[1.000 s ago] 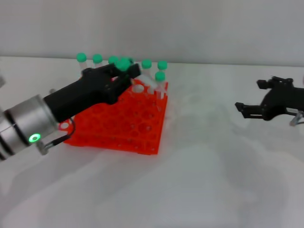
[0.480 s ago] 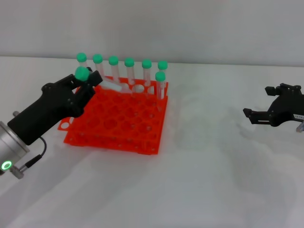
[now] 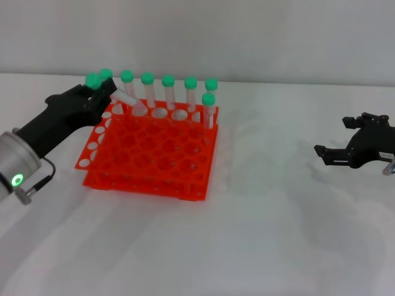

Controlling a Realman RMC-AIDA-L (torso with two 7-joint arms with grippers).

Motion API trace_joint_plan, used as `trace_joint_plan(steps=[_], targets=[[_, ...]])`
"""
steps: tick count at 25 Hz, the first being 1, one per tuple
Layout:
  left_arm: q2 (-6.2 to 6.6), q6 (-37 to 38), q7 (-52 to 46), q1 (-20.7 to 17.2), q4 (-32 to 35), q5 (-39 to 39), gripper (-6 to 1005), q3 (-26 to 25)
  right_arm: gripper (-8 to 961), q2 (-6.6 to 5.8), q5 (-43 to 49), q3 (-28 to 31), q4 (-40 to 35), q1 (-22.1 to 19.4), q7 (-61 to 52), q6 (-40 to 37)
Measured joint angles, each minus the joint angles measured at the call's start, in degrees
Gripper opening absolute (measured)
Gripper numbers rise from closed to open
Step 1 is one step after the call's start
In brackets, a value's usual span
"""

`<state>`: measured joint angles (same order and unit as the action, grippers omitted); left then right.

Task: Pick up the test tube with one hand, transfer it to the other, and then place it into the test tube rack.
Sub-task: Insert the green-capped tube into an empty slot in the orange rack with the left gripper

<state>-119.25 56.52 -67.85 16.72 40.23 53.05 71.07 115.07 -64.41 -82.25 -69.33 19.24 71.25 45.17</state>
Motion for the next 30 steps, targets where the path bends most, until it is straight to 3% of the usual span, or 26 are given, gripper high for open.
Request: trace_joint_plan(steps=[9, 16, 30], targets=[[0.14, -5.75, -5.78, 4.56, 0.02, 5.72, 212, 0.78, 866, 0.17, 0.00, -0.28, 0.56, 0.55, -0.36, -0.05], [0.15, -12.17, -6.72, 6.78, 0.28, 6.16, 212, 6.08, 865, 0.29, -0.01, -0.28, 2.17, 1.90, -0.45, -0.15], [0.15, -14.14, -9.81, 8.94, 1.92, 6.76, 212, 10.50, 864, 0.26, 0.00, -0.27, 3.26, 2.59, -0.13, -0.18]])
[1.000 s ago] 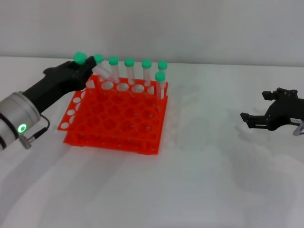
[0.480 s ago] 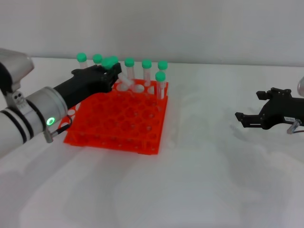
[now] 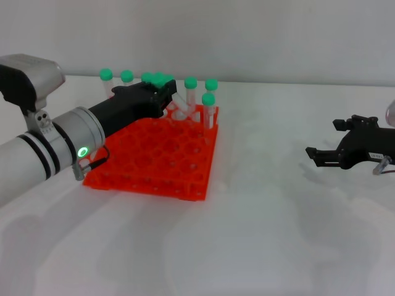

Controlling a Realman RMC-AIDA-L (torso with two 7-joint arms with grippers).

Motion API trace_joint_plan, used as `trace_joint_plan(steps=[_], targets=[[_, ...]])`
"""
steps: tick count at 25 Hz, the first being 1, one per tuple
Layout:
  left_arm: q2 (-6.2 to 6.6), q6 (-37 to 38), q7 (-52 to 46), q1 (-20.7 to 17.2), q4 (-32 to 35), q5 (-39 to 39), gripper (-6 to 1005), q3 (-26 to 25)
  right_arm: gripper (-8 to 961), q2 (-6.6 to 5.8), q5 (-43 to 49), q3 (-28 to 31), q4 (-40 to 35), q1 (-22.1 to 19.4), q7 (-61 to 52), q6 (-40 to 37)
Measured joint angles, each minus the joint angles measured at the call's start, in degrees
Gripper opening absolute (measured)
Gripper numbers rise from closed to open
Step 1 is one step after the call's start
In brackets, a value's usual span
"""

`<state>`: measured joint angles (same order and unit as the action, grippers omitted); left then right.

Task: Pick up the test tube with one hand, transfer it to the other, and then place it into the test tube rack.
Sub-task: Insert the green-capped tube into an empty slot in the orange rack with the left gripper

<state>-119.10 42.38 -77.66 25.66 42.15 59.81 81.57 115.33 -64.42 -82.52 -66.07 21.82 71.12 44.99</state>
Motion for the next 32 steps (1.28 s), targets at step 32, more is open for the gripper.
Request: trace_joint_plan(steps=[32], targets=[[-0.03, -6.09, -0.47, 5.72, -6.71, -0.49, 212, 2.93, 862, -0.06, 0.65, 0.19, 1.39, 0.66, 0.21, 0.01]])
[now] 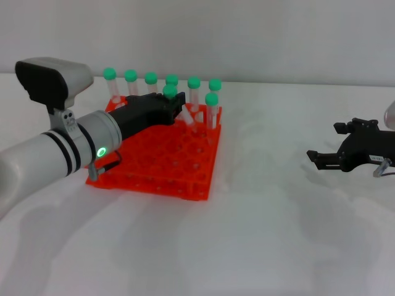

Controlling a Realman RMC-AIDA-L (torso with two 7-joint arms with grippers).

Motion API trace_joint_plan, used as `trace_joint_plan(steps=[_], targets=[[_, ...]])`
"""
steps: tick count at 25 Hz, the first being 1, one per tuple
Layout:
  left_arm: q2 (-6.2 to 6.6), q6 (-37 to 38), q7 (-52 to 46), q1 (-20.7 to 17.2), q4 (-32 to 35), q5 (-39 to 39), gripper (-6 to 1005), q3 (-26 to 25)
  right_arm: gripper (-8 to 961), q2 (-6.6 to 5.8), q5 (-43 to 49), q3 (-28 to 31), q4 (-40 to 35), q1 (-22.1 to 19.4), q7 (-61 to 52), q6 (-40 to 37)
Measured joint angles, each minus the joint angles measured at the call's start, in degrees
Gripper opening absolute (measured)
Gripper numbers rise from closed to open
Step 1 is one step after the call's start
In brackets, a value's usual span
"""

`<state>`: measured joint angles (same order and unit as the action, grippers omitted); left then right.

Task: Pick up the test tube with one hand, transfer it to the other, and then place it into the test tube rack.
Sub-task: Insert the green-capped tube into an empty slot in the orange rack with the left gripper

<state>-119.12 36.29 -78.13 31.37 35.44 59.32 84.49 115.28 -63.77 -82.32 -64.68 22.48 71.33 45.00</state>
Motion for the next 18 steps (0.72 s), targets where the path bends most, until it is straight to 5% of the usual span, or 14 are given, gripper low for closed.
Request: trace_joint_plan(steps=[18], targets=[[0.11, -2.31, -0.04, 4.13, -4.39, 1.95, 285, -0.08, 861, 0.21, -0.05, -0.38, 0.59, 0.75, -0.59, -0.43]])
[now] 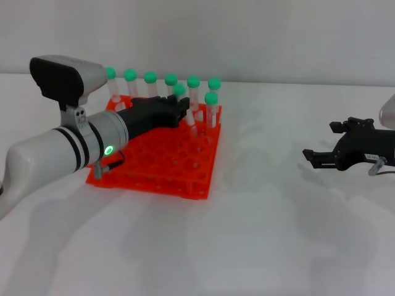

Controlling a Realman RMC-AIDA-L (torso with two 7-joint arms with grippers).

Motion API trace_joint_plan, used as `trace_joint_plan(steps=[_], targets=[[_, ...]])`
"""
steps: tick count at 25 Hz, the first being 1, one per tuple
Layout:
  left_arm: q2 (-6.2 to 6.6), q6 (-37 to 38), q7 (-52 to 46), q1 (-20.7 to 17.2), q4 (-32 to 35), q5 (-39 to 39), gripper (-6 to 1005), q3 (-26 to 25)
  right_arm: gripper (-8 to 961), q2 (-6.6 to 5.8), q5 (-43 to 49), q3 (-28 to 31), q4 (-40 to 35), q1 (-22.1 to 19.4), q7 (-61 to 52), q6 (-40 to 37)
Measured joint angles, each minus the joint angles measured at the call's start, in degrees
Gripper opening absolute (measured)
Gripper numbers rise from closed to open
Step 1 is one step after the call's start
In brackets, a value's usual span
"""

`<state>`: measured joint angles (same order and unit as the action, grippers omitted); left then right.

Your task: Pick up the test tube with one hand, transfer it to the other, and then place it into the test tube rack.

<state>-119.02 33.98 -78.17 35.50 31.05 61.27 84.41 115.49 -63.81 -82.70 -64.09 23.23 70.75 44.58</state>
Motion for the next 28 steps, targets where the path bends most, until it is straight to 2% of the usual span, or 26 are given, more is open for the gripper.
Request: trace_joint_plan(steps=[9, 12, 15, 20, 23, 28], targets=[[0.02, -1.45, 1.82, 1.25, 0.56, 0.52, 350, 0.08, 860, 0.00, -0.13, -0.01, 2.29, 1.20, 0.00, -0.36], [-0.15, -0.26, 3.69, -0.37, 2.46, 0.56, 468, 0.07, 860, -0.01, -0.09, 0.00, 2.39, 1.21, 0.04, -0.69], [-0.31, 2.39, 5.98, -5.24, 7.44, 0.21, 586, 0.12, 860, -0.07, -0.20, 0.17, 2.34, 1.21, 0.35, -0.76], [-0.33, 6.58, 7.61, -15.81, 16.14, -2.45, 708, 0.13, 859, -0.21, -0.30, 0.52, 1.85, 0.93, 0.61, -0.79], [-0.33, 9.92, 10.42, -20.82, 18.03, -5.64, 708, -0.08, 859, -0.29, -0.23, 1.01, 1.82, 0.66, 1.19, -0.86], [-0.34, 22.29, 26.25, -28.60, 15.36, -20.52, 709, -0.38, 859, -0.22, -3.95, 4.24, 1.56, -1.21, 5.06, -0.82]])
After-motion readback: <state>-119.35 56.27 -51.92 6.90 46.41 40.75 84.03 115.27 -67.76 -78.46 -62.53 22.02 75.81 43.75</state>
